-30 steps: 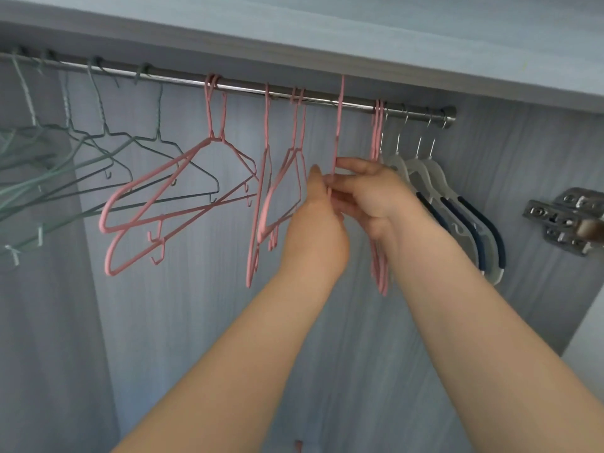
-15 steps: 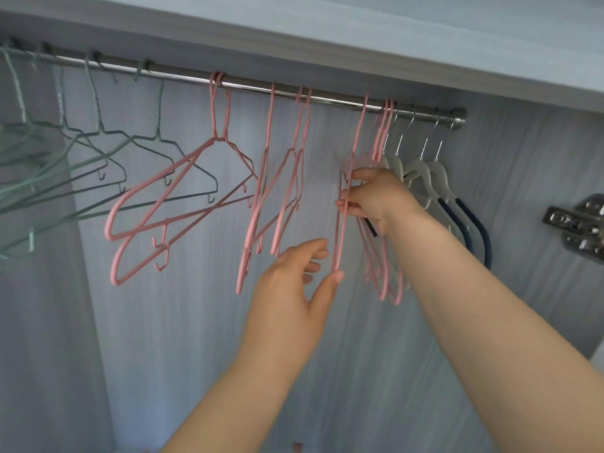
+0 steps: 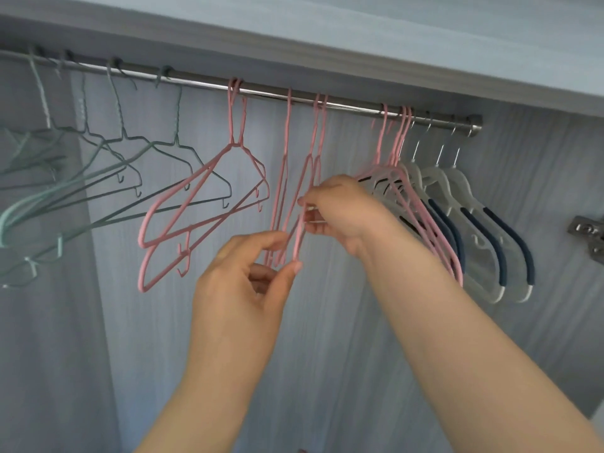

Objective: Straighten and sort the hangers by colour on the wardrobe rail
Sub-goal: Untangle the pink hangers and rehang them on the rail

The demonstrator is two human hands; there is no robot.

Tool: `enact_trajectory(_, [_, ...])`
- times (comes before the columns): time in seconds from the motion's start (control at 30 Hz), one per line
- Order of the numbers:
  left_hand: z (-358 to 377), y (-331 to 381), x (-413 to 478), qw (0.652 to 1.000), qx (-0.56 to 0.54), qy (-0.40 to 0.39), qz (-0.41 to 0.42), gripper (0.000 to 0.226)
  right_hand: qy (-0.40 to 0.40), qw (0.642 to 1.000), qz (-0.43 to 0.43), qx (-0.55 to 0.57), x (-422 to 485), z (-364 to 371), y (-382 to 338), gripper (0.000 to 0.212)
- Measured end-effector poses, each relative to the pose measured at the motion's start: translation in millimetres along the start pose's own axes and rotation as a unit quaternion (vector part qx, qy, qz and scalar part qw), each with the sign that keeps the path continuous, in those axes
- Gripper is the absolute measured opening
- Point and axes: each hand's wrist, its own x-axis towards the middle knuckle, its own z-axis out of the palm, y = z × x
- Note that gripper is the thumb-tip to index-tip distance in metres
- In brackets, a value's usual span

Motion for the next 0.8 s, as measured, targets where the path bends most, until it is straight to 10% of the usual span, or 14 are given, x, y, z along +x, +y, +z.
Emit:
enact_trajectory(0.4, [-12,-13,-5,0.998,0.01,-0.055,-0.011,0.021,0.152,0.968,0.019,0.199,41,6,-18,0.029])
enact_trajectory(0.8, [-13,-29,-20,0.991,-0.008,-0.126,-0.04,0.017,0.171,0.977,0.049,0.117,-8,22,91,0.032])
